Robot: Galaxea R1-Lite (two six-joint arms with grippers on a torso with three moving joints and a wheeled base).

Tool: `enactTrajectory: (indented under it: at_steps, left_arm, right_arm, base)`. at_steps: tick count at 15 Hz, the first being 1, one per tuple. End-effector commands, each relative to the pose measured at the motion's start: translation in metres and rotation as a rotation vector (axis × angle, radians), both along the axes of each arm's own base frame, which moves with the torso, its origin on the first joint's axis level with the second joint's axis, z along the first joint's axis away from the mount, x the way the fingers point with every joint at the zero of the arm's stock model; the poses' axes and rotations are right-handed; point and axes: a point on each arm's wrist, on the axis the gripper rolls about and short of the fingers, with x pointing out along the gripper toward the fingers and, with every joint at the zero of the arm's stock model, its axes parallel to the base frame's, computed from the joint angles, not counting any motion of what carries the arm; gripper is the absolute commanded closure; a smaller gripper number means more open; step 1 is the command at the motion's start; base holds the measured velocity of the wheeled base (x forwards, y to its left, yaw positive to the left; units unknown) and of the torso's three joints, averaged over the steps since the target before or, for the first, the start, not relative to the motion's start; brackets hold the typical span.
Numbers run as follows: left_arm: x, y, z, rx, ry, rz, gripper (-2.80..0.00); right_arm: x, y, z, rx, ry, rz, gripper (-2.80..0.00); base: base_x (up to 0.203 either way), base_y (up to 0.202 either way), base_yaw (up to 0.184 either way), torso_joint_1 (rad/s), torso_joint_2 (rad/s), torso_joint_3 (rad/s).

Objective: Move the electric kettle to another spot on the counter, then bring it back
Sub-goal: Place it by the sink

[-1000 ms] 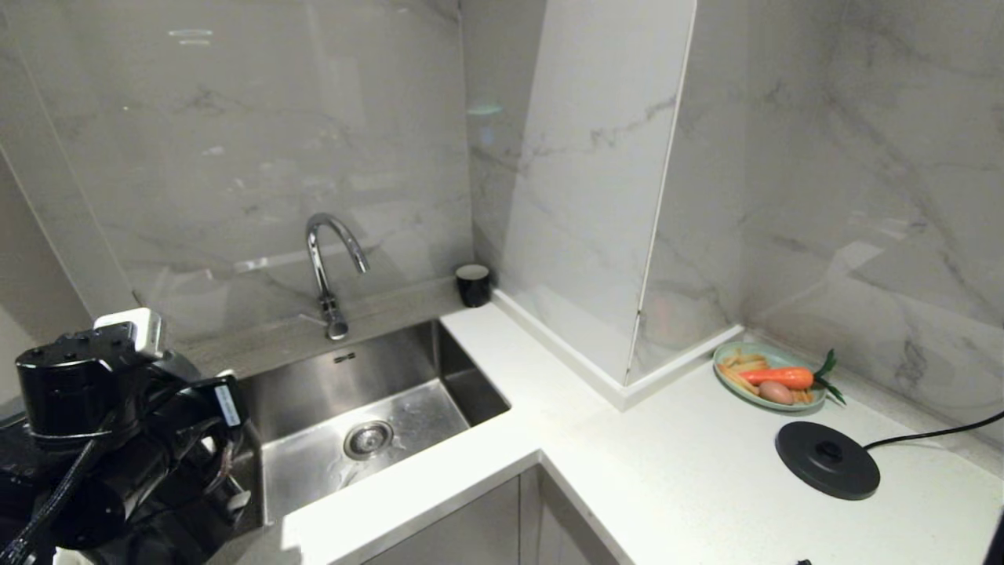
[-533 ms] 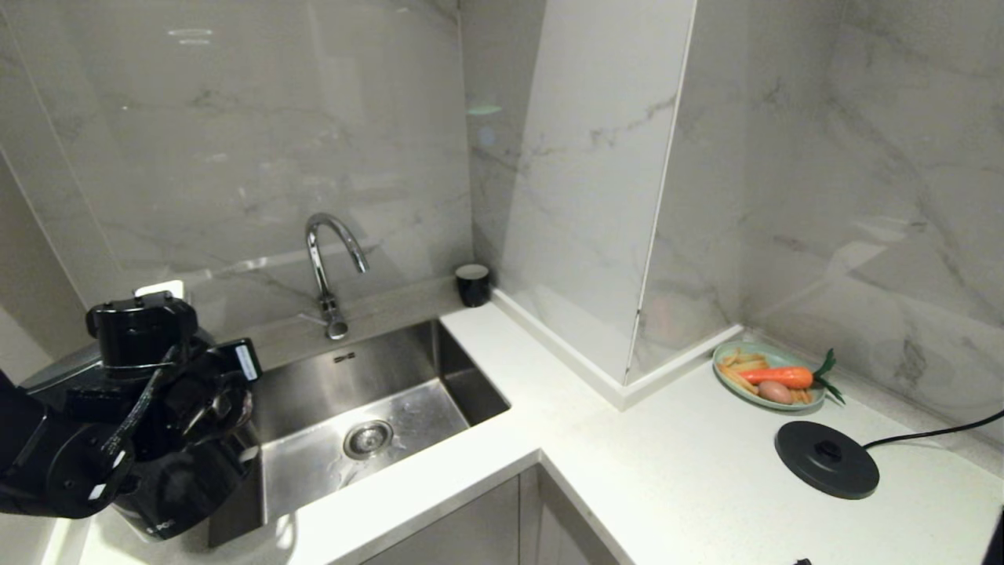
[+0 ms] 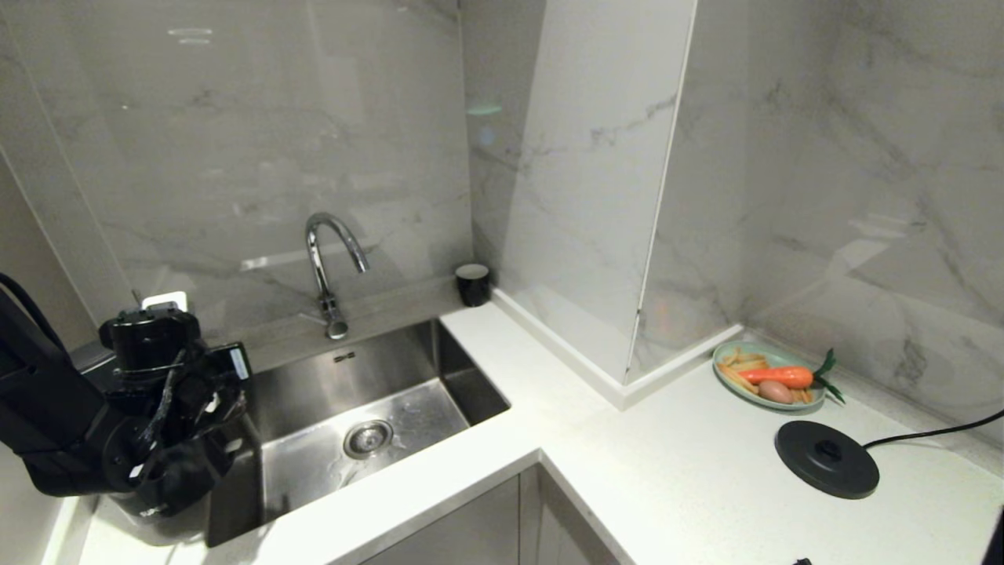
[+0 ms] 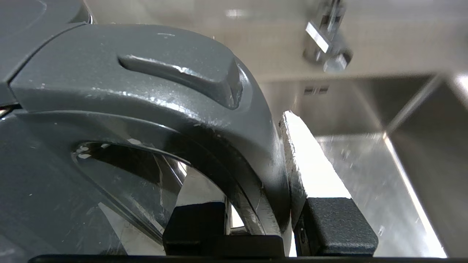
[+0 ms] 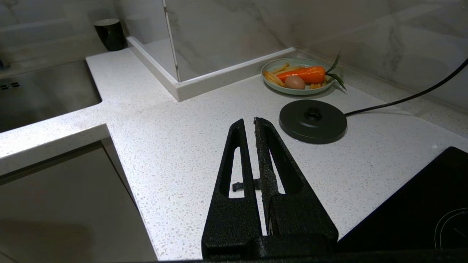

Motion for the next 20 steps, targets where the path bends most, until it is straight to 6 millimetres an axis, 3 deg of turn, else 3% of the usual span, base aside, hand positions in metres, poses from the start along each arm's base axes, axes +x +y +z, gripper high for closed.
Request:
enactTrajectory:
  at_steps: [1,8,14,20]
  left_arm:
    - [-0.001,0.004,-0.013,-0.011,0.037,-0.006,0.00]
    - [-0.012,0.004,-0.034,-0.029,0.065,-0.032,0.00]
    - [-0.021,0.003,-0.065,-0.029,0.088,-0.032,0.00]
    - [-0.010,0.008,-0.061,0.006,0.058,-0.031,0.00]
  right_arm:
    - [0.000,0.000,0.000,0.000,0.000,0.000,0.00]
    - [0.000,0.000,0.000,0.000,0.000,0.001,0.00]
    - [0.000,0.000,0.000,0.000,0.000,0.001,0.00]
    - [0.000,0.000,0.000,0.000,0.000,0.002,0.00]
  base:
    - [0.000,0.000,0.000,0.000,0.00,0.000]
    - [0.000,0.000,0.000,0.000,0.00,0.000]
    - [0.000,0.000,0.000,0.000,0.00,0.000]
    - [0.000,0.000,0.000,0.000,0.00,0.000]
